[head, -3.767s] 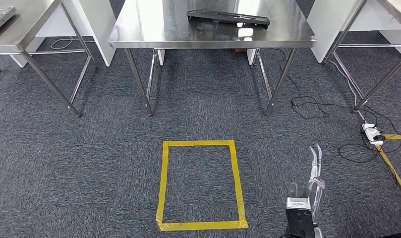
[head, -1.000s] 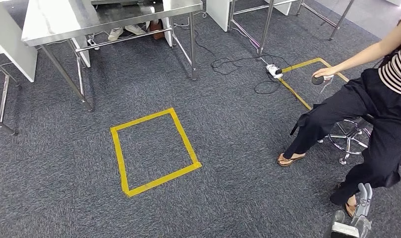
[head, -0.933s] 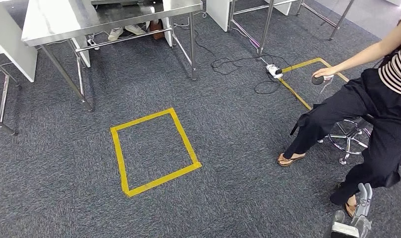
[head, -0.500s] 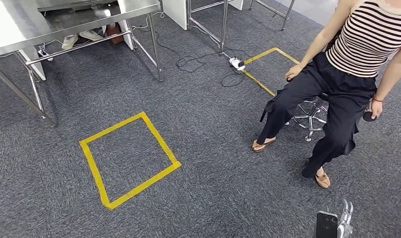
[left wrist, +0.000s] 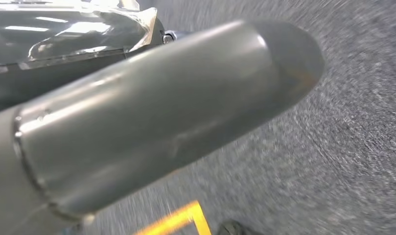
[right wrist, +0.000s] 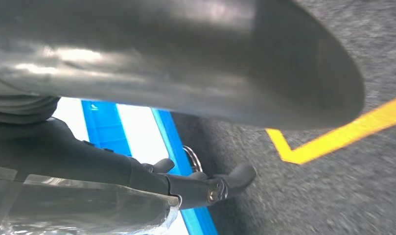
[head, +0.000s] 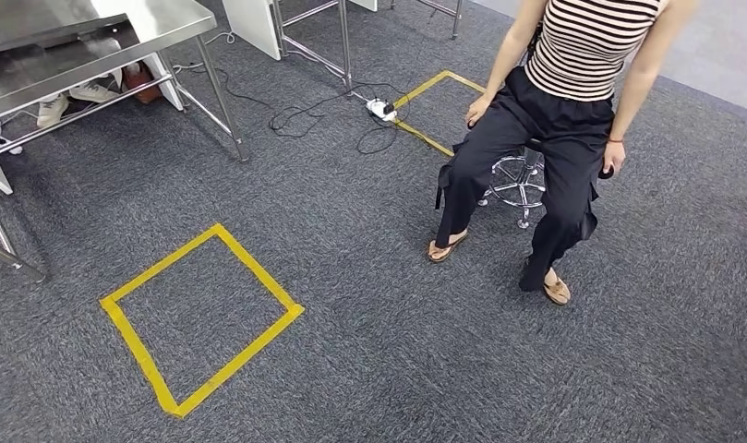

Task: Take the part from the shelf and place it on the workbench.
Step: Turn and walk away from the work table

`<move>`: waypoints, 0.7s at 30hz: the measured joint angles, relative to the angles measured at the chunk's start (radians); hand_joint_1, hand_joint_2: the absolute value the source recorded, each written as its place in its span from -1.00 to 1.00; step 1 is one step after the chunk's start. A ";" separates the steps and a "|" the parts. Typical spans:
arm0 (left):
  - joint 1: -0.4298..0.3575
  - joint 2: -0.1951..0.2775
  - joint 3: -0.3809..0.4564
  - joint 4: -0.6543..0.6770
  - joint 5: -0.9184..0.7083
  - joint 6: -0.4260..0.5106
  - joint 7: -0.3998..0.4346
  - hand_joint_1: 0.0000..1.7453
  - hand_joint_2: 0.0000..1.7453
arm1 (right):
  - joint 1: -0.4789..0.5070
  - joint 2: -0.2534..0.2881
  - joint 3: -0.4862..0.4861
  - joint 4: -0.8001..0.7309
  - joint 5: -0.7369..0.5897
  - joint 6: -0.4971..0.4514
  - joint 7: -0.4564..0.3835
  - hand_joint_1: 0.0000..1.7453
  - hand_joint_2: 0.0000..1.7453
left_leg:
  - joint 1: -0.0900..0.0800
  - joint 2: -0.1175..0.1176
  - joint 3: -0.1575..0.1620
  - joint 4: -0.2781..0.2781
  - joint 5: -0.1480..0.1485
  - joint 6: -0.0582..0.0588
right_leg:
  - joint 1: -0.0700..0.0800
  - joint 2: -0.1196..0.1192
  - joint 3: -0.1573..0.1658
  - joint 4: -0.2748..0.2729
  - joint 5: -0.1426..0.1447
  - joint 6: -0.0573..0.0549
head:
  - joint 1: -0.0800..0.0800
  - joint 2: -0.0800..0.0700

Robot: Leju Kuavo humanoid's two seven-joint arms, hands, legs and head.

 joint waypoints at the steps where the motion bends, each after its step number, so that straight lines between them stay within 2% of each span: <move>1: 0.004 0.001 -0.014 0.000 -0.026 0.015 0.024 -1.00 -1.00 | -0.001 0.001 0.004 0.008 0.007 0.002 -0.001 -1.00 -1.00 | 0.002 -0.028 -0.027 0.062 -0.039 -0.003 | 0.000 0.010 -0.002 0.000 0.003 -0.005 | -0.001 0.000; 2: 0.008 0.001 -0.028 0.000 -0.052 0.028 0.051 -1.00 -1.00 | -0.003 0.000 0.009 0.014 0.012 0.003 -0.002 -1.00 -1.00 | 0.002 -0.044 -0.059 0.136 -0.077 -0.004 | 0.001 0.021 -0.005 0.000 0.006 -0.009 | -0.002 0.000; 3: 0.014 0.002 -0.043 0.001 -0.085 0.036 0.077 -1.00 -1.00 | -0.005 -0.001 0.013 0.020 0.013 0.003 -0.004 -1.00 -1.00 | 0.002 -0.051 -0.088 0.202 -0.105 -0.005 | 0.003 0.033 -0.008 0.001 0.007 -0.012 | -0.002 0.000; 4: 0.019 0.004 -0.062 0.001 -0.123 0.040 0.100 -1.00 -1.00 | -0.005 -0.001 0.015 0.026 0.009 0.002 -0.005 -1.00 -1.00 | 0.002 -0.053 -0.106 0.240 -0.113 -0.004 | 0.005 0.046 -0.009 0.001 0.009 -0.013 | -0.002 0.000; 5: 0.024 0.006 -0.084 0.001 -0.162 0.041 0.116 -1.00 -1.00 | -0.004 -0.001 0.015 0.031 0.001 0.002 -0.005 -1.00 -1.00 | 0.003 -0.054 -0.103 0.236 -0.099 -0.003 | 0.005 0.058 -0.010 0.003 0.010 -0.013 | -0.002 0.000; 6: 0.028 0.008 -0.109 0.002 -0.195 0.038 0.124 -1.00 -1.00 | -0.003 -0.001 0.014 0.035 -0.006 0.001 -0.005 -1.00 -1.00 | 0.003 -0.058 -0.082 0.193 -0.068 -0.001 | 0.006 0.071 -0.010 0.005 0.010 -0.013 | -0.002 0.000; 7: 0.030 0.010 -0.132 0.002 -0.217 0.034 0.129 -1.00 -1.00 | -0.003 0.000 0.014 0.039 -0.011 0.001 -0.007 -1.00 -1.00 | 0.005 -0.074 -0.046 0.123 -0.030 0.001 | 0.005 0.083 -0.011 0.008 0.010 -0.012 | -0.002 0.000; 8: 0.031 0.012 -0.153 0.002 -0.231 0.027 0.132 -1.00 -1.00 | -0.004 0.001 0.014 0.041 -0.015 0.002 -0.009 -1.00 -1.00 | 0.008 -0.101 -0.010 0.051 -0.002 0.003 | 0.007 0.094 -0.013 0.012 0.010 -0.011 | -0.002 0.000; 9: 0.032 0.013 -0.169 0.002 -0.237 0.020 0.133 -1.00 -1.00 | -0.006 0.002 0.013 0.043 -0.018 0.005 -0.014 -1.00 -1.00 | 0.010 -0.122 0.015 -0.002 0.016 0.005 | 0.009 0.106 -0.016 0.016 0.011 -0.007 | -0.002 0.000; 10: 0.032 0.014 -0.182 0.002 -0.239 0.012 0.134 -1.00 -1.00 | -0.009 0.002 0.013 0.044 -0.022 0.009 -0.019 -1.00 -1.00 | 0.010 -0.138 0.029 -0.031 0.022 0.007 | 0.010 0.116 -0.021 0.018 0.014 -0.002 | -0.002 0.000; 11: 0.033 0.014 -0.192 0.003 -0.240 0.006 0.134 -1.00 -1.00 | -0.010 0.002 0.013 0.045 -0.025 0.013 -0.023 -1.00 -1.00 | 0.008 -0.140 0.030 -0.038 0.020 0.010 | 0.010 0.127 -0.026 0.018 0.017 0.004 | -0.002 0.000; 12: 0.033 0.014 -0.200 0.003 -0.240 0.003 0.135 -1.00 -1.00 | -0.010 0.002 0.012 0.046 -0.027 0.016 -0.026 -1.00 -1.00 | 0.006 -0.126 0.029 -0.039 0.024 0.016 | 0.009 0.139 -0.033 0.017 0.022 0.012 | -0.001 0.000; 13: 0.034 0.014 -0.207 0.004 -0.240 0.000 0.135 -1.00 -1.00 | -0.009 0.002 0.011 0.048 -0.028 0.018 -0.028 -1.00 -1.00 | 0.005 -0.113 0.028 -0.042 0.029 0.023 | 0.006 0.140 -0.040 0.019 0.023 0.018 | -0.001 0.000; 14: 0.034 0.015 -0.213 0.004 -0.240 -0.002 0.136 -1.00 -1.00 | -0.008 0.002 0.011 0.050 -0.029 0.020 -0.028 -1.00 -1.00 | 0.005 -0.100 0.028 -0.046 0.034 0.031 | 0.006 0.125 -0.050 0.031 0.018 0.020 | 0.000 0.000; 15: 0.034 0.015 -0.218 0.004 -0.240 -0.003 0.136 -1.00 -1.00 | -0.009 0.002 0.010 0.052 -0.029 0.021 -0.029 -1.00 -1.00 | 0.006 -0.087 0.027 -0.050 0.038 0.039 | 0.007 0.100 -0.068 0.062 0.002 0.018 | 0.002 0.000; 17: 0.038 0.016 -0.224 0.004 -0.239 -0.011 0.136 -1.00 -1.00 | -0.012 0.001 0.010 0.053 -0.030 0.025 -0.031 -1.00 -1.00 | 0.003 -0.057 0.023 -0.052 0.042 0.046 | 0.008 0.046 -0.127 0.185 -0.057 0.011 | 0.007 0.000; 18: 0.039 0.017 -0.226 0.004 -0.238 -0.016 0.136 -1.00 -1.00 | -0.014 0.001 0.010 0.053 -0.031 0.027 -0.031 -1.00 -1.00 | 0.001 -0.041 0.021 -0.051 0.043 0.047 | 0.008 0.036 -0.160 0.258 -0.086 0.010 | 0.008 0.000; 19: 0.041 0.017 -0.227 0.004 -0.236 -0.020 0.136 -1.00 -1.00 | -0.014 0.001 0.010 0.054 -0.031 0.030 -0.031 -1.00 -1.00 | -0.001 -0.025 0.019 -0.051 0.043 0.047 | 0.007 0.033 -0.181 0.309 -0.103 0.012 | 0.009 0.000; 20: 0.040 0.017 -0.229 0.005 -0.234 -0.024 0.136 -1.00 -1.00 | -0.014 0.001 0.010 0.055 -0.032 0.031 -0.029 -1.00 -1.00 | -0.001 -0.010 0.018 -0.051 0.043 0.047 | 0.006 0.031 -0.182 0.322 -0.105 0.018 | 0.009 0.000; 21: 0.040 0.017 -0.231 0.005 -0.233 -0.029 0.135 -1.00 -1.00 | -0.013 0.000 0.009 0.056 -0.034 0.033 -0.028 -1.00 -1.00 | -0.001 0.002 0.018 -0.051 0.042 0.047 | 0.006 0.026 -0.159 0.290 -0.091 0.025 | 0.009 0.000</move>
